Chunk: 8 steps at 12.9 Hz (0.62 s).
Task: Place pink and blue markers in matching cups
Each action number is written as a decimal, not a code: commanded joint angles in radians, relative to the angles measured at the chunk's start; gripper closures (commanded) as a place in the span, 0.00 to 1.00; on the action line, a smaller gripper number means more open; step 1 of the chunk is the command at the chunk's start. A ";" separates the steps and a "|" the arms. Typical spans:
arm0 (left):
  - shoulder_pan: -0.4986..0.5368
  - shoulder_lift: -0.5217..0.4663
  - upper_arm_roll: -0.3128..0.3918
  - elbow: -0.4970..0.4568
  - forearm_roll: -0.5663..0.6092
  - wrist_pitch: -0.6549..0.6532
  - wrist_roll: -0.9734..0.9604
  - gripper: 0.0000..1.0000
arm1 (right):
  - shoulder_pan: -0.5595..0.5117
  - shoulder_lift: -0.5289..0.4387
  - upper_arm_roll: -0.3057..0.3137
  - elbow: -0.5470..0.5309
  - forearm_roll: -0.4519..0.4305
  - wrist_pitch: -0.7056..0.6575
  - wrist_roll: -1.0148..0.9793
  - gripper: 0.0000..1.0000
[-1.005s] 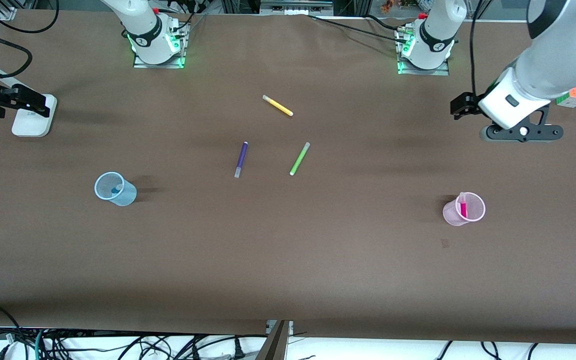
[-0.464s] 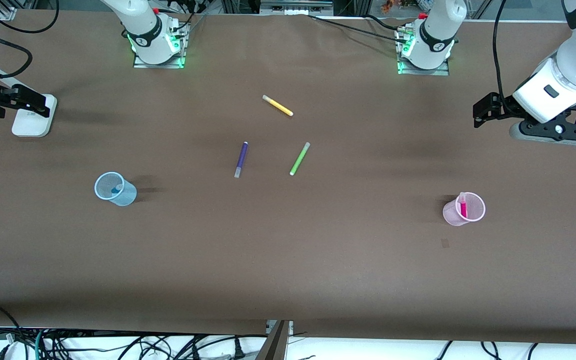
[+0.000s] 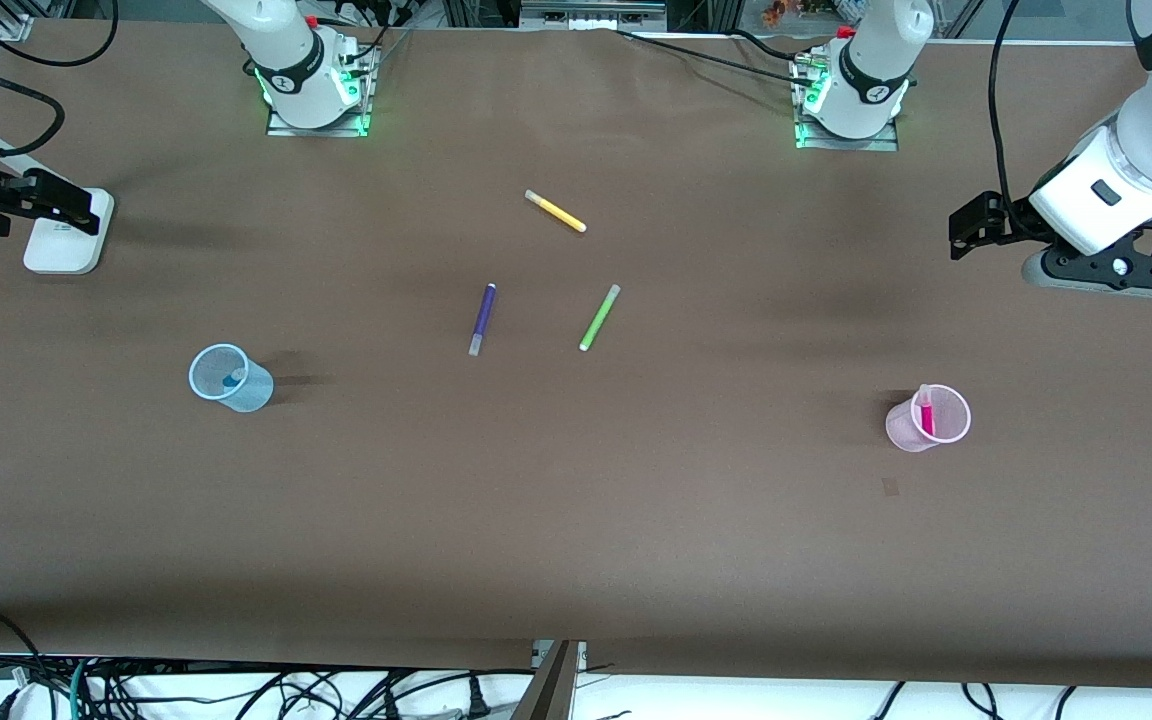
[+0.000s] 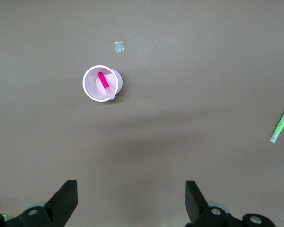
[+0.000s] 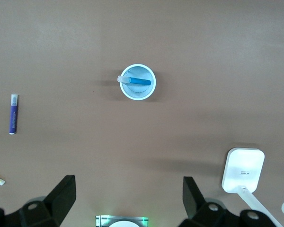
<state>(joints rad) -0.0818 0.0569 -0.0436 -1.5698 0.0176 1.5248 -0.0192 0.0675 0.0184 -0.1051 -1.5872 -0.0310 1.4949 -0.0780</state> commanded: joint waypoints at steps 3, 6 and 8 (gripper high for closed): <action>0.020 0.006 -0.007 0.011 -0.018 -0.018 0.022 0.00 | 0.002 0.005 -0.002 0.010 -0.013 -0.001 -0.009 0.00; 0.023 0.011 -0.007 0.011 -0.018 -0.020 0.022 0.00 | 0.002 0.006 -0.002 0.010 -0.017 0.001 -0.008 0.00; 0.023 0.012 -0.007 0.011 -0.018 -0.020 0.022 0.00 | 0.002 0.005 -0.002 0.010 -0.017 0.001 -0.009 0.00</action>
<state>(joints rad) -0.0713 0.0646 -0.0434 -1.5699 0.0176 1.5188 -0.0189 0.0674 0.0201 -0.1060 -1.5872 -0.0311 1.4950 -0.0780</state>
